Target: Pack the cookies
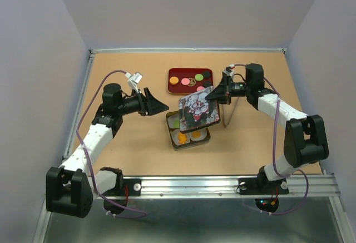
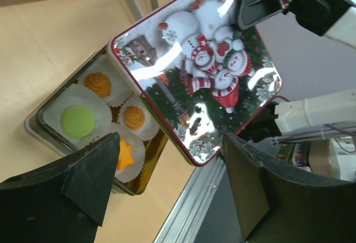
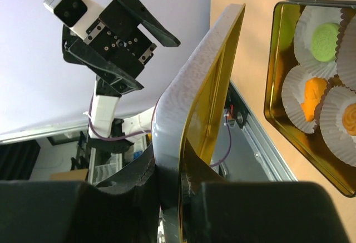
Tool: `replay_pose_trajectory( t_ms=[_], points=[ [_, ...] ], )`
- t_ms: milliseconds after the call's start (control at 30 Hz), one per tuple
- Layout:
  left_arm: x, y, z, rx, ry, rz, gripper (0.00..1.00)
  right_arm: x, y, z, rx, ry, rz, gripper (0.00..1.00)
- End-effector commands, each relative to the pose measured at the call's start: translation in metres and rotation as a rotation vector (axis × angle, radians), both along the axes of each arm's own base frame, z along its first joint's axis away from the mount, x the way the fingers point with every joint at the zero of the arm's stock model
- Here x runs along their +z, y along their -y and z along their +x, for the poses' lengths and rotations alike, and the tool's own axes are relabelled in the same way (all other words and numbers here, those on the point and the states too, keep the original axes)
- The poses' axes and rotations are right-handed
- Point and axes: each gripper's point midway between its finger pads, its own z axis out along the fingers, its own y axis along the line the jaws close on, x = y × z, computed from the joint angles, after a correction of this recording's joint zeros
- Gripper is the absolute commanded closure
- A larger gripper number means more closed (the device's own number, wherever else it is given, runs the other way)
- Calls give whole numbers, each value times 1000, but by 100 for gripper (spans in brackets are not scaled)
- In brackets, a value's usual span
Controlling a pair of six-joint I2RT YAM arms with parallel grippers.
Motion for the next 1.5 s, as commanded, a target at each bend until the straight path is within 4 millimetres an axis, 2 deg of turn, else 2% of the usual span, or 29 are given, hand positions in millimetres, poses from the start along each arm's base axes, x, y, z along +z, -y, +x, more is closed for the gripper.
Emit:
replay_pose_trajectory(
  t_ms=[0, 167, 200, 233, 267, 367, 667, 833, 1000, 1067, 1167, 1367, 1467],
  points=[
    [11, 8, -14, -52, 35, -120, 15, 17, 2, -10, 62, 122, 34, 100],
    [-17, 8, -16, -6, -28, -105, 16, 4, 3, -21, 55, 110, 59, 100],
    [-22, 9, -17, -4, -37, -100, 16, 4, 3, -23, 50, 107, 80, 100],
    [-30, 12, -19, 1, -55, -90, 16, 14, 3, -22, 42, 135, 120, 100],
    [-36, 13, -19, 3, -72, -84, 16, 3, 2, -24, 43, 107, 121, 100],
    [-51, 19, -24, 11, -114, -64, 18, -14, 1, -21, 44, 110, 106, 100],
    [-73, 17, -17, 101, -168, -22, 19, -37, -1, -7, 76, 146, 91, 100],
    [-87, 13, -17, 134, -190, 3, 19, -66, -2, 2, 49, 99, 64, 99],
    [-97, 12, -15, 138, -198, 25, 20, -80, -4, 2, 49, 84, 52, 97],
    [-102, 12, -15, 137, -207, 36, 20, -83, -5, 3, 49, 84, 48, 94],
    [-107, 12, -14, 142, -210, 44, 20, -92, -5, 3, 42, 62, 39, 81],
    [-113, 12, -15, 138, -210, 54, 20, -104, -3, -1, 33, 44, 23, 45],
    [-118, 13, -16, 137, -217, 60, 20, -107, -3, -2, 32, 41, 17, 39]
  ],
)
